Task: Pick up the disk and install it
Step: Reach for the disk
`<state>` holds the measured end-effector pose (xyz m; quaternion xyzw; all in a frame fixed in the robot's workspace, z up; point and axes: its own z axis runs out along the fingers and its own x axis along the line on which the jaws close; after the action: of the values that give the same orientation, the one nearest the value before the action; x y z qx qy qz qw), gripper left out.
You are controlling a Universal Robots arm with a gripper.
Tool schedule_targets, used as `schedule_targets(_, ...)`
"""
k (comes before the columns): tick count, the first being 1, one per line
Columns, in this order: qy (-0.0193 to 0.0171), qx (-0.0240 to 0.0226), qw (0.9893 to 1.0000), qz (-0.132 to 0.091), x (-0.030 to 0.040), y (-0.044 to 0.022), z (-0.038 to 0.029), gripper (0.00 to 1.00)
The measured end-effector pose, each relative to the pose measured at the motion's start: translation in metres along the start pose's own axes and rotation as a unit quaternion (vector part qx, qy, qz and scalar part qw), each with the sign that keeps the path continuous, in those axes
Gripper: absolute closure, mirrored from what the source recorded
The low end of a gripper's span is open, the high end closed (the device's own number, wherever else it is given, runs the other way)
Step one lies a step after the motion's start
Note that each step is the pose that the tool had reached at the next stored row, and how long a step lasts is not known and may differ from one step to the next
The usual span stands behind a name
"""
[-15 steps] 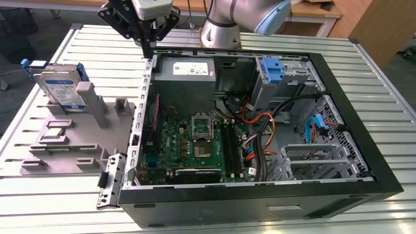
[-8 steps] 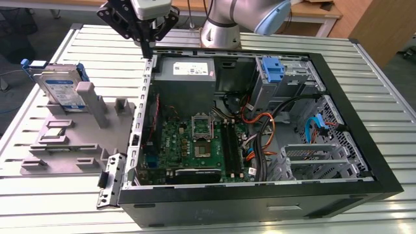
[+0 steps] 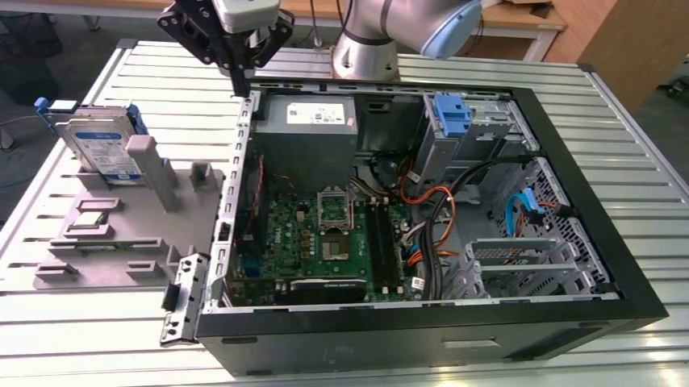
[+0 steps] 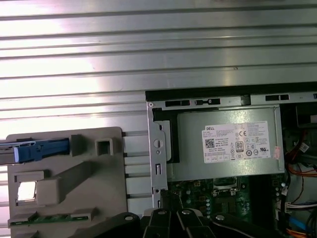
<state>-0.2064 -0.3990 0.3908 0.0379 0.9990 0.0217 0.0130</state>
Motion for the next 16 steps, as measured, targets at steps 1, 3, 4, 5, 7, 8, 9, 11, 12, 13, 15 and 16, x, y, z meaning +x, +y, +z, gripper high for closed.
schedule_targets(1,0.0000,0.0000,1.0000,0.000,0.0010,0.0000,0.0000,0.89)
schedule_targets(3,0.0000,0.0000,1.0000,0.000,0.0035,-0.0003,0.0001,0.89)
schedule_targets(4,0.0000,-0.0001,1.0000,0.000,0.0047,-0.0003,0.0001,0.89)
schedule_targets(5,0.0000,0.0000,1.0000,0.000,0.0059,-0.0004,0.0001,0.89)
schedule_targets(7,0.0000,0.0000,1.0000,0.000,0.0089,-0.0007,0.0001,0.89)
schedule_targets(8,0.0000,0.0000,1.0000,0.000,0.0103,-0.0008,0.0001,0.89)
schedule_targets(9,0.0000,0.0000,1.0000,0.000,0.0116,-0.0009,0.0001,0.89)
schedule_targets(11,0.0000,0.0000,1.0000,0.000,0.0140,-0.0010,0.0001,0.89)
schedule_targets(12,0.0000,0.0000,1.0000,0.000,0.0151,-0.0011,0.0001,0.89)
schedule_targets(13,0.0000,0.0000,1.0000,0.000,0.0164,-0.0012,0.0001,0.89)
schedule_targets(15,-0.0001,-0.0001,1.0000,0.000,0.0189,-0.0014,0.0002,0.89)
schedule_targets(16,0.0000,0.0000,1.0000,0.000,0.0202,-0.0015,0.0002,0.89)
